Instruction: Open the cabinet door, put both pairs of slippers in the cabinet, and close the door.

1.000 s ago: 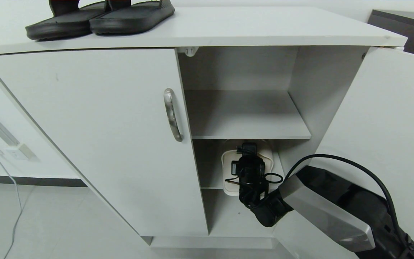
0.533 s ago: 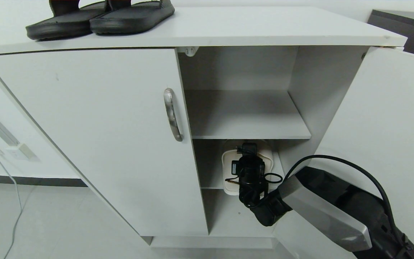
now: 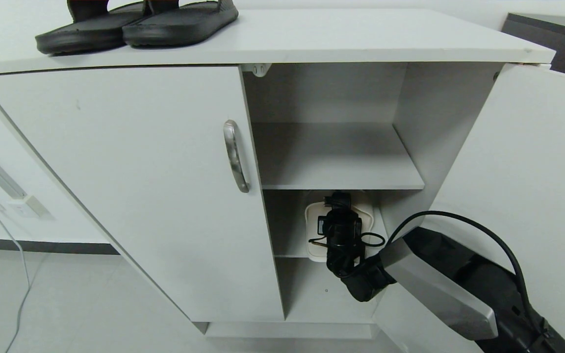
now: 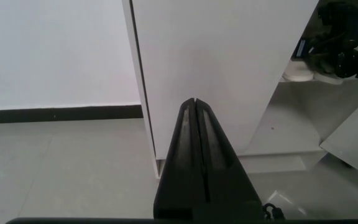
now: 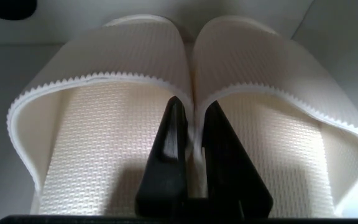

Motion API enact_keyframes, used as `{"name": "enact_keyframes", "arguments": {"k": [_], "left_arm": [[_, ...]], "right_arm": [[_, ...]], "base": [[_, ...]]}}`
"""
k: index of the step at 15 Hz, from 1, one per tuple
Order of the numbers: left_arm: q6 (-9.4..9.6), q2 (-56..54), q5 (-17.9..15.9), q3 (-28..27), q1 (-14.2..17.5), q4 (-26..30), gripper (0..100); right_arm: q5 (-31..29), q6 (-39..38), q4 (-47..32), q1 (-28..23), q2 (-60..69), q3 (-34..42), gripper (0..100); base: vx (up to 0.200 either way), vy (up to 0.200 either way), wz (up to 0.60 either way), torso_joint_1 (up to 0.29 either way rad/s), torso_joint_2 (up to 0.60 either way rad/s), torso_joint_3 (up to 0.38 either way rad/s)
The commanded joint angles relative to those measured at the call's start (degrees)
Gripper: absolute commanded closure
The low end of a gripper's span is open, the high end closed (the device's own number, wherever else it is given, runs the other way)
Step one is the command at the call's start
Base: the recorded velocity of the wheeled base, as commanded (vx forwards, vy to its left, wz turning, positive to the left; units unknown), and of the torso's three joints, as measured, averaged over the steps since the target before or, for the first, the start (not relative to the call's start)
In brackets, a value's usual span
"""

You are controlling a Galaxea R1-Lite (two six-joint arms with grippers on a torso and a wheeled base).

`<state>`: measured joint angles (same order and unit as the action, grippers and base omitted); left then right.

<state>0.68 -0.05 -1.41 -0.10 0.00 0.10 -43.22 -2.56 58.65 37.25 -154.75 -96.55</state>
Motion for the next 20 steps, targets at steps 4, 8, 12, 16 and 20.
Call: {"name": "enact_keyframes", "arguments": {"k": [4, 8, 12, 16, 20], "left_arm": [[-0.07, 0.0, 0.0, 0.0, 0.0, 0.0, 100], [-0.07, 0.0, 0.0, 0.0, 0.0, 0.0, 100], [0.11, 0.0, 0.0, 0.0, 0.0, 0.0, 100], [0.11, 0.0, 0.0, 0.0, 0.0, 0.0, 100], [0.02, 0.0, 0.0, 0.0, 0.0, 0.0, 100]], "right_arm": [[0.1, 0.0, 0.1, 0.0, 0.1, 0.7, 0], [0.1, -0.2, 1.7, 0.5, 3.0, 6.8, 0], [0.1, -0.4, 5.4, 2.5, 10.1, 18.9, 0], [0.1, -0.5, 11.5, 6.3, 17.6, 34.8, 0], [0.1, -0.6, 16.1, 8.6, 21.0, 43.3, 0]], "base": [[0.0, 0.0, 0.0, 0.0, 0.0, 0.0], [0.0, 0.0, 0.0, 0.0, 0.0, 0.0], [0.0, 0.0, 0.0, 0.0, 0.0, 0.0], [0.0, 0.0, 0.0, 0.0, 0.0, 0.0], [0.0, 0.0, 0.0, 0.0, 0.0, 0.0]]}}
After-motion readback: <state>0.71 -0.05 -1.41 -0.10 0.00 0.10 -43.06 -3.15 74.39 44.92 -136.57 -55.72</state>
